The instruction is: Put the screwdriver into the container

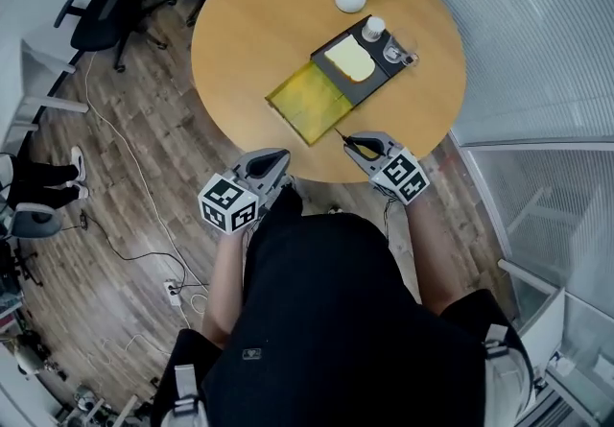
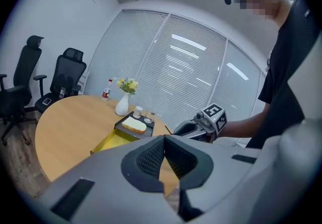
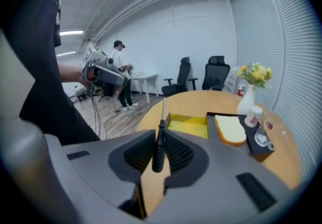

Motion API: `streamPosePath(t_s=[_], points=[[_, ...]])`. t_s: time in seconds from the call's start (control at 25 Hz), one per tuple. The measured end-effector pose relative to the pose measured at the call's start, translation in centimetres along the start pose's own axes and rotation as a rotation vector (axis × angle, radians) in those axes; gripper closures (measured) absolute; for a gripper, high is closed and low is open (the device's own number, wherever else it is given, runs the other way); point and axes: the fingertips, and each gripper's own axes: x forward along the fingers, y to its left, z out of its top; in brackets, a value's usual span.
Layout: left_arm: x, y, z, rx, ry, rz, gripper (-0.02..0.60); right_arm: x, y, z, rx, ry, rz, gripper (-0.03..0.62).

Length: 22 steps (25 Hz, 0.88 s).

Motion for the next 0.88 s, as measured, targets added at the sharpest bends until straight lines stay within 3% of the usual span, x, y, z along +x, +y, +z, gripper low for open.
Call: streamPosePath(t_s=[0.56,0.88], points=[[-1.0,8.5,1.9,0.045,0.088,-0.147,0.577,7.8,-0.4,4.2,0.08,0.0,-0.092,0.543],[-1.4,10.1,1.5,0.049,0.136,-0.19,0.577,10.1,0.0,4.6,0.118,0.009,-0.1,0.543]])
